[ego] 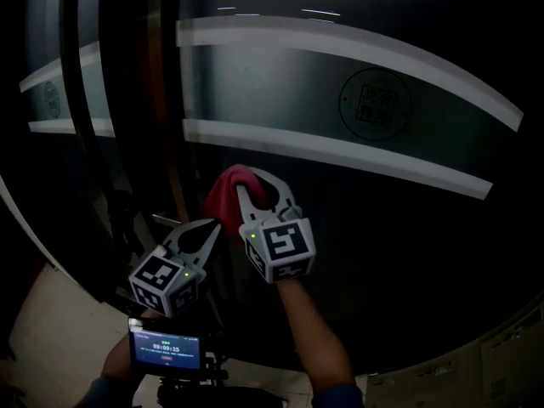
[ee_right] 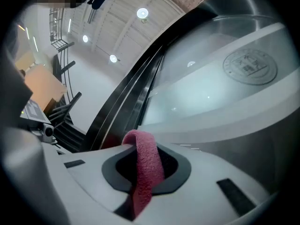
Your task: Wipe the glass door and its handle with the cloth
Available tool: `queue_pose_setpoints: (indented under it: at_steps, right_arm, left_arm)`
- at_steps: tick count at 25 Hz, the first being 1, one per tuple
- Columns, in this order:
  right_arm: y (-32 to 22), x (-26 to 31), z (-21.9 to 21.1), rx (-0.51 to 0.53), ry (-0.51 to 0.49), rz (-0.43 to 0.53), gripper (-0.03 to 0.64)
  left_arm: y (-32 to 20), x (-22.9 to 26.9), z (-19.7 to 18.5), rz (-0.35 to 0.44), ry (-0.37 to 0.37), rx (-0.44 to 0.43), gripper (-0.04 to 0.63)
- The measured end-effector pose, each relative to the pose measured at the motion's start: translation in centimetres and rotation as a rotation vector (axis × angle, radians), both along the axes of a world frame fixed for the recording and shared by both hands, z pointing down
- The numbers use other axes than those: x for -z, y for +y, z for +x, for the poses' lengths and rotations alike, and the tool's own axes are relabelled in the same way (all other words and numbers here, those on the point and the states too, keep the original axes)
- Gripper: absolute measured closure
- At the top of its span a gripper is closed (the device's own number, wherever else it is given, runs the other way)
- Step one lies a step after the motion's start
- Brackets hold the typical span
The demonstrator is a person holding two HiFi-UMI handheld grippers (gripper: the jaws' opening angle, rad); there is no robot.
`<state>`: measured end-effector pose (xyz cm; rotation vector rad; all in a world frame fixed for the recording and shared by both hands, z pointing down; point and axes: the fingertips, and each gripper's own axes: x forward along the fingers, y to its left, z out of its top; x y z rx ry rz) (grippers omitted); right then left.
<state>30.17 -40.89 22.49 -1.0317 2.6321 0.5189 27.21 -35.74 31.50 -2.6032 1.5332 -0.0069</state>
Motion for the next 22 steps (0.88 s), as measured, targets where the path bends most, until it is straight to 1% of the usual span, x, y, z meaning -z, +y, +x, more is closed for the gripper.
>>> queue_pose_setpoints:
  at_steps: [3, 5, 7, 9, 12, 14, 16, 22]
  right_arm:
    - [-1.1, -1.3, -4.1, 0.034, 0.014, -0.032, 0.588]
    - [-1.8, -2.6, -5.5, 0.031, 0.038, -0.058, 0.588]
    - [-2.2, -3.7, -5.7, 0.018, 0.066, -0.076, 0.588]
    - [-2.4, -4.2, -4.6, -0.001, 0.068, -0.081, 0.588]
    - [-2.8, -4.2, -0.1, -0.061, 0.024, -0.093, 0.588]
    - [-3.0, -4.3, 4.1, -0.117, -0.015, -0.106, 0.588]
    - [-3.1, -4.4, 8.8, -0.184, -0.034, -0.110, 0.588]
    - [-2.4, -5.0, 23.4, -0.390, -0.008, -0.092, 0.587]
  left_arm:
    - [0.3, -0.4, -1.7, -0.005, 0.007, 0.010, 0.583]
    - [0.6, -0.7, -1.9, -0.013, 0.004, -0.004, 0.583]
    - [0.8, -0.7, -1.5, -0.026, 0.005, -0.013, 0.583]
    - [0.6, -0.8, -1.1, -0.029, 0.010, -0.025, 0.583]
    - [-0.3, -1.6, 0.4, -0.028, 0.012, -0.058, 0.583]
    - [-0.8, -1.9, 2.3, -0.029, 0.011, -0.083, 0.583]
    - [-1.1, -2.2, 4.9, -0.035, 0.012, -0.116, 0.583]
    - [-1.7, -2.5, 13.5, -0.029, 0.023, -0.198, 0.581]
